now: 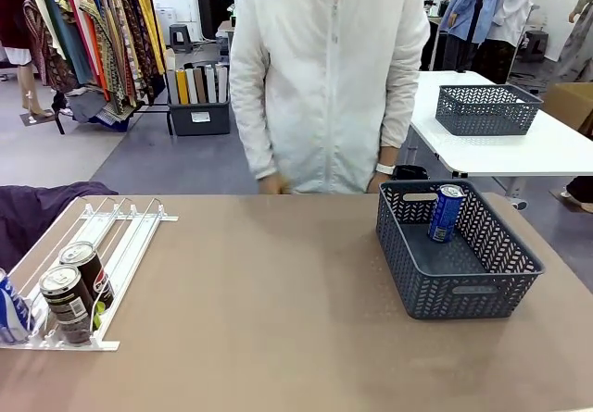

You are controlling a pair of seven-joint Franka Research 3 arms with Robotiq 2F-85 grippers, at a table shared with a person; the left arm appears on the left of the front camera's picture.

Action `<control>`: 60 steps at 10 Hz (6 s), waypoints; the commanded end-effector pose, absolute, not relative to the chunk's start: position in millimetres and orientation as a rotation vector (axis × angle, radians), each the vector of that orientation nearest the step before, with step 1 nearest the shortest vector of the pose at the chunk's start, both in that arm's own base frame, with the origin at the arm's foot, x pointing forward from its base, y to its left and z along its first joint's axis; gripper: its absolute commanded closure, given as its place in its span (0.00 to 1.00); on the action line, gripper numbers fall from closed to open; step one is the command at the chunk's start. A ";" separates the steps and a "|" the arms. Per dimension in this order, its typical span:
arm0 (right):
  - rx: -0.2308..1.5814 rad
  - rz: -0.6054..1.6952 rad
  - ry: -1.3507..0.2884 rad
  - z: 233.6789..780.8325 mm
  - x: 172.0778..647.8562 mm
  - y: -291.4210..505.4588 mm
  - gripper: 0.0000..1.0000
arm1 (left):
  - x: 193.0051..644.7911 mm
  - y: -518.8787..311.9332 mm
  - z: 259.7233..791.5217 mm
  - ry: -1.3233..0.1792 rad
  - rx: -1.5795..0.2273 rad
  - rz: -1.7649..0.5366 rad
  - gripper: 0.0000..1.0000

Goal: Retrieve and store the cans from the dispenser.
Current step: Pick up the last remaining can from one row of the Automatic Can Dispenser and place it in the middle of the table.

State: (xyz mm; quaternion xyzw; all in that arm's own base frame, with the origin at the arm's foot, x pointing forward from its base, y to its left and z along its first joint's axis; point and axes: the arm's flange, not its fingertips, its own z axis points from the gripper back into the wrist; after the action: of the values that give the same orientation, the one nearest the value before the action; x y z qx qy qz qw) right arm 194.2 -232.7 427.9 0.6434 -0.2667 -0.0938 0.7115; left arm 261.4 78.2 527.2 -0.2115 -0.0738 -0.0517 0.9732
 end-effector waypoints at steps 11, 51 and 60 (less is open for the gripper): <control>1.439 -0.193 -0.624 431.5 196.3 -231.0 0.00 | 308.6 70.3 427.2 -0.079 -0.100 0.073 0.00; 1.439 -0.193 -0.624 431.5 196.3 -231.0 0.00 | 230.4 71.8 565.8 -0.333 -0.198 0.140 1.00; 1.439 -0.193 -0.624 431.5 196.3 -231.0 0.00 | 385.4 -213.4 555.1 -0.291 -0.171 -0.434 1.00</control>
State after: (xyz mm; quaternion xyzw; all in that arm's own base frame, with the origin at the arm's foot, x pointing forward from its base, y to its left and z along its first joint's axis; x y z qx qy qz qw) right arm 194.3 -232.5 428.0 0.6435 -0.2665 -0.0934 0.7115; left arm 344.2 -198.3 547.0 -0.0997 -0.1651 -0.1859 0.9635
